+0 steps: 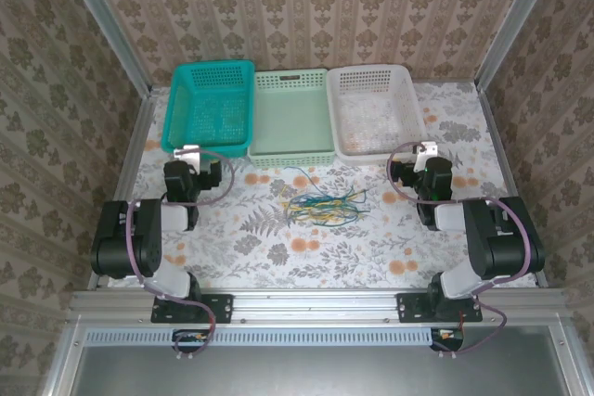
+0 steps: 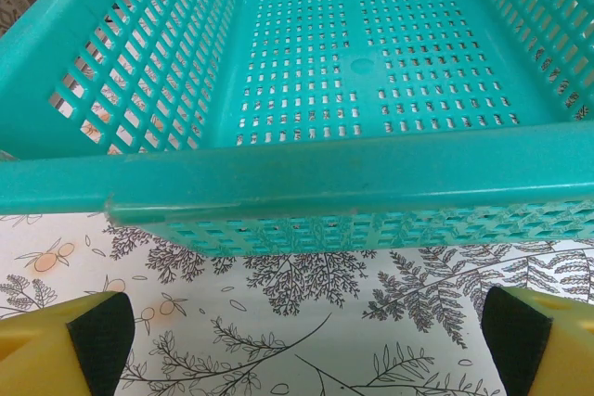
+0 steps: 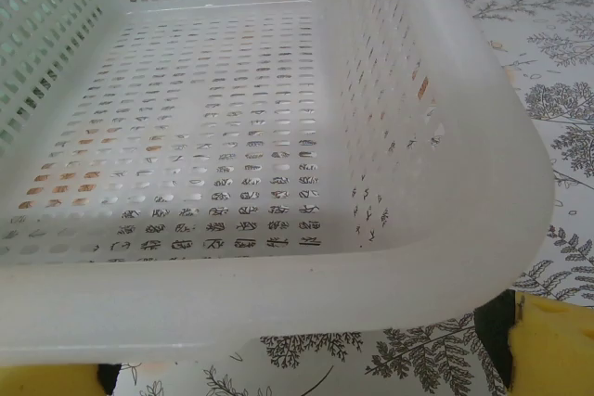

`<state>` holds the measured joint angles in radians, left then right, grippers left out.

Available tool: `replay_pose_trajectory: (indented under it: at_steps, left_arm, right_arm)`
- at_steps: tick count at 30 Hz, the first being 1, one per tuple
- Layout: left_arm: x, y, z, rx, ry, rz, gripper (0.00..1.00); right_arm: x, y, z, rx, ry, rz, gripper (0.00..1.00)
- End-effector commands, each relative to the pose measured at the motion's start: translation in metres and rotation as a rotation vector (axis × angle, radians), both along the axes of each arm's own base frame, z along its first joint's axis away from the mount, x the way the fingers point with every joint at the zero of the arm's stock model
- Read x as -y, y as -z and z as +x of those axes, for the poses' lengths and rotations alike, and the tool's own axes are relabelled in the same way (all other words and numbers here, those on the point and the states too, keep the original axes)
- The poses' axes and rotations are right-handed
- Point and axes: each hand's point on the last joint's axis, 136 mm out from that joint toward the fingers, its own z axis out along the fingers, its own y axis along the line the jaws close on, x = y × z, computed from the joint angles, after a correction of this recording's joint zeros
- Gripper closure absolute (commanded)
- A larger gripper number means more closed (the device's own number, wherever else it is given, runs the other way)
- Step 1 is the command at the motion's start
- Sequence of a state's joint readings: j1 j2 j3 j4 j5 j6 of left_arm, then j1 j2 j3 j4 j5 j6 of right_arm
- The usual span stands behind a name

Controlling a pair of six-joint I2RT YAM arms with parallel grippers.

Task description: Untangle the cables

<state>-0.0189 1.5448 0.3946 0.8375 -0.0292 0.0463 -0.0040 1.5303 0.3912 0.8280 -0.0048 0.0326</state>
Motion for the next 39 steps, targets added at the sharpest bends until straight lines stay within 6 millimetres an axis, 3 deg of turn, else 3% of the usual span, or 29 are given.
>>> replay_pose_trajectory:
  at_steps: [1,34,36,39]
  left_arm:
    - [0.002,-0.01,0.005,0.03,0.009,0.001,0.0]
    - [0.0,-0.014,0.005,0.042,0.014,-0.022,0.0]
    - [-0.013,-0.023,0.005,0.03,-0.062,-0.028,0.0]
    - [-0.053,-0.04,-0.01,-0.113,-0.337,-0.051,0.0]
  right_arm:
    - [0.0,-0.013,0.007,0.046,0.005,-0.002,0.0]
    - [0.001,-0.013,0.007,0.045,0.007,0.002,0.0]
    - [0.007,-0.018,0.008,0.045,0.047,0.0,0.0]
    - [0.011,-0.037,0.004,-0.063,0.087,0.035,0.01]
